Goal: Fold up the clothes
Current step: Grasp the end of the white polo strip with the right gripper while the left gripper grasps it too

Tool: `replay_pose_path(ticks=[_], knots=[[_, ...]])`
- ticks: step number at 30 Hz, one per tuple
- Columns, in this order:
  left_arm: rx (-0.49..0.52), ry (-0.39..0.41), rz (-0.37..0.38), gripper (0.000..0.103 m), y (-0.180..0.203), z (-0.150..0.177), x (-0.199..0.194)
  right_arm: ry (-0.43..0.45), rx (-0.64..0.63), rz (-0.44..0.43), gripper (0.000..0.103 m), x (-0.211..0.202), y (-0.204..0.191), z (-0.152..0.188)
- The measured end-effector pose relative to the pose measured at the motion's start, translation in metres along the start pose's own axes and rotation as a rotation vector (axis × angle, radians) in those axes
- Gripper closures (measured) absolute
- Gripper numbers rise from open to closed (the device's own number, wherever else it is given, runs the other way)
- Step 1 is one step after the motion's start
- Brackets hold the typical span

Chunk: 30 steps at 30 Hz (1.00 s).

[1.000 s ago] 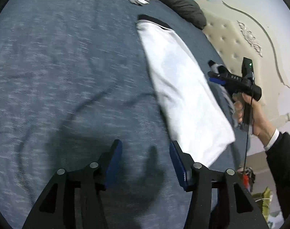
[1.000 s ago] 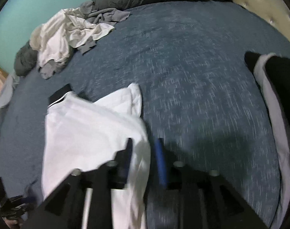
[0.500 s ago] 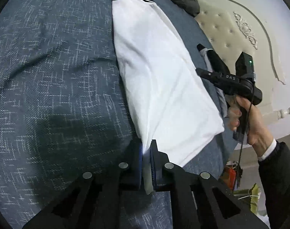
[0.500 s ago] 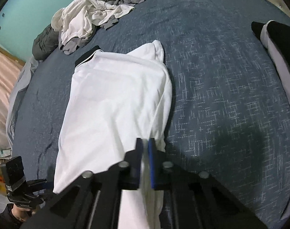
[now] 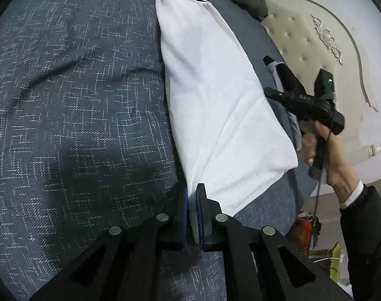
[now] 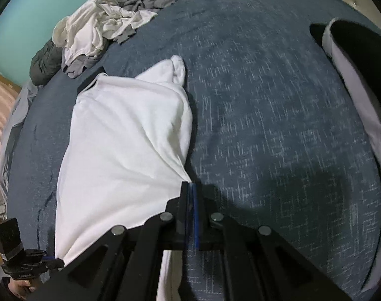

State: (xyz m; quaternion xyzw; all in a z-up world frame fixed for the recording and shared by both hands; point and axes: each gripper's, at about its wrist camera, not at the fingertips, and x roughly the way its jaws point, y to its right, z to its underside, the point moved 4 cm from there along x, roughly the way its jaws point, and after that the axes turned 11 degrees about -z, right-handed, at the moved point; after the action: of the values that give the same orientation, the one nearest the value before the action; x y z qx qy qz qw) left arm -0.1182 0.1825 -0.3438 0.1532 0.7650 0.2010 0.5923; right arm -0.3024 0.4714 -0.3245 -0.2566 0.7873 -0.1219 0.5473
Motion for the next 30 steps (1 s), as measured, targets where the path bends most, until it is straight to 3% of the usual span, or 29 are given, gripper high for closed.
replay_pose_path(ticks=[2, 3, 6, 9, 17, 19, 20, 21, 30], knots=[[-0.002, 0.000, -0.013, 0.073, -0.001, 0.000, -0.003, 0.004, 0.021, -0.008, 0.099, -0.007, -0.001, 0.000], [-0.001, 0.001, -0.015, 0.070, -0.002, 0.001, -0.005, 0.003, 0.029, -0.024, 0.094, -0.014, -0.003, 0.002], [0.004, -0.006, -0.026, 0.069, 0.000, 0.003, -0.007, -0.018, 0.023, -0.073, 0.071, -0.031, -0.009, 0.014], [0.008, -0.014, -0.024, 0.068, 0.004, 0.007, -0.008, -0.055, 0.016, -0.108, 0.071, -0.041, -0.017, 0.028], [0.013, -0.035, -0.032, 0.070, 0.014, 0.015, -0.003, -0.160, -0.006, -0.134, 0.072, -0.052, -0.030, 0.085], [0.014, -0.041, -0.026, 0.073, 0.016, 0.016, -0.002, -0.168, -0.005, -0.133, 0.095, -0.053, -0.028, 0.096], [0.014, -0.043, -0.025, 0.091, 0.017, 0.017, -0.001, -0.167, -0.006, -0.130, 0.096, -0.054, -0.028, 0.099], [0.018, -0.044, -0.028, 0.101, 0.017, 0.017, -0.001, -0.166, -0.003, -0.129, 0.098, -0.055, -0.026, 0.104], [0.025, -0.028, -0.036, 0.100, 0.022, 0.021, -0.010, -0.134, 0.012, -0.092, 0.100, -0.066, -0.015, 0.111]])
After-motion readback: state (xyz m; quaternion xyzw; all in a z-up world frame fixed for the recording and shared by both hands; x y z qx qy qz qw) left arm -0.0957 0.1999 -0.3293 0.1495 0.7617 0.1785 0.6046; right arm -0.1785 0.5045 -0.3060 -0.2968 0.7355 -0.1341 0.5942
